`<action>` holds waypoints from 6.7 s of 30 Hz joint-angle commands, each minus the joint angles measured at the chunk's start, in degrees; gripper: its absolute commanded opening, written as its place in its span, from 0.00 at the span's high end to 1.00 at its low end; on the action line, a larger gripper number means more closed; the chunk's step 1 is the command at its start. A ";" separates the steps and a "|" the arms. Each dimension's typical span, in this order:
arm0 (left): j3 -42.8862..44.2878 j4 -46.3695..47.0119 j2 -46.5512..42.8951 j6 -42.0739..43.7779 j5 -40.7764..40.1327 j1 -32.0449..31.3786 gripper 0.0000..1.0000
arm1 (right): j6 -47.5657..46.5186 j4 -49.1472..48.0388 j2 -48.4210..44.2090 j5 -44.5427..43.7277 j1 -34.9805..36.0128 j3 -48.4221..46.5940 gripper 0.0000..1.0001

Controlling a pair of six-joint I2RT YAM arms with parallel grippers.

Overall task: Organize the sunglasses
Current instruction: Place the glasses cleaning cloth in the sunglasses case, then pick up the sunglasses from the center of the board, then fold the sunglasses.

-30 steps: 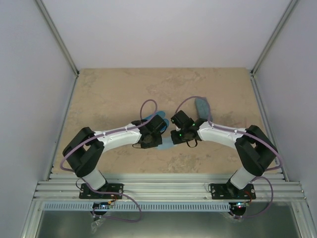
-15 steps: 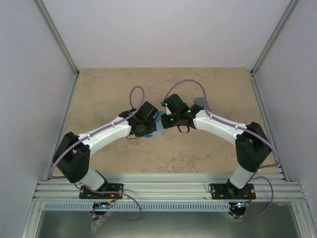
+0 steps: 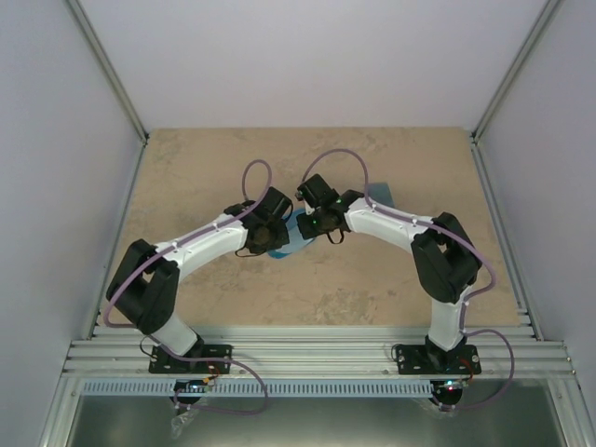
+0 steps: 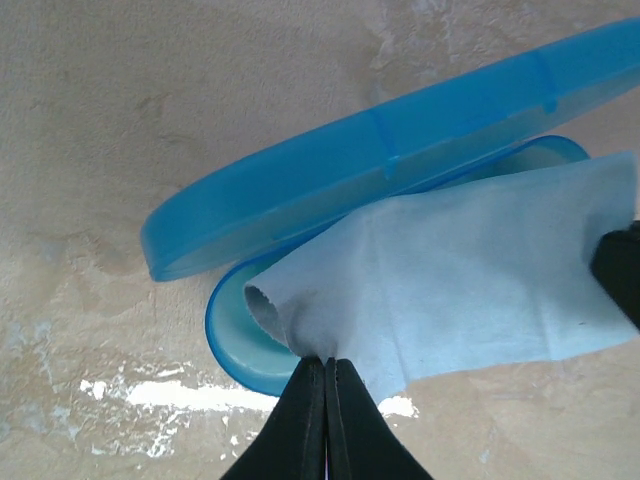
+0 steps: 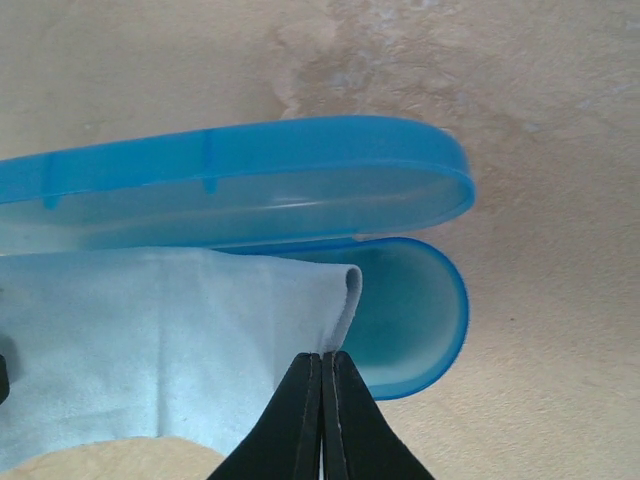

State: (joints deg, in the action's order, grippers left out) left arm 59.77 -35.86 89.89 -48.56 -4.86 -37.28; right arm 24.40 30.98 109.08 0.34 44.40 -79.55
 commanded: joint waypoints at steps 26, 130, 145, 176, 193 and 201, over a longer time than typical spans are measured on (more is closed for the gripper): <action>-0.36 1.97 8.28 1.75 -0.99 0.96 1.00 | -5.13 -2.69 6.51 -1.22 -2.67 -2.58 0.99; -12.12 26.53 -27.64 23.22 -5.72 1.07 0.01 | 12.18 8.59 -37.19 -16.48 -31.50 24.37 0.44; -16.46 34.06 -28.73 27.34 9.58 1.07 0.01 | 5.67 2.16 -30.46 -7.42 -61.52 32.10 0.27; -16.00 29.65 -27.17 28.88 4.16 1.07 0.01 | -2.42 1.69 -14.95 -1.64 -61.25 29.29 1.00; -6.31 28.21 -25.31 25.36 9.60 1.05 0.01 | -8.07 -8.32 -41.62 4.51 -44.52 26.24 0.99; 5.02 24.93 -21.20 20.00 20.51 1.51 0.03 | -12.88 -22.54 -52.28 22.39 -38.19 25.35 0.99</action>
State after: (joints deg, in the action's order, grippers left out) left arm 59.42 -8.86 66.74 -24.49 8.82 -36.36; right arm 15.99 18.41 60.31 11.09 4.49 -52.64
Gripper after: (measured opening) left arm 0.990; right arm 0.036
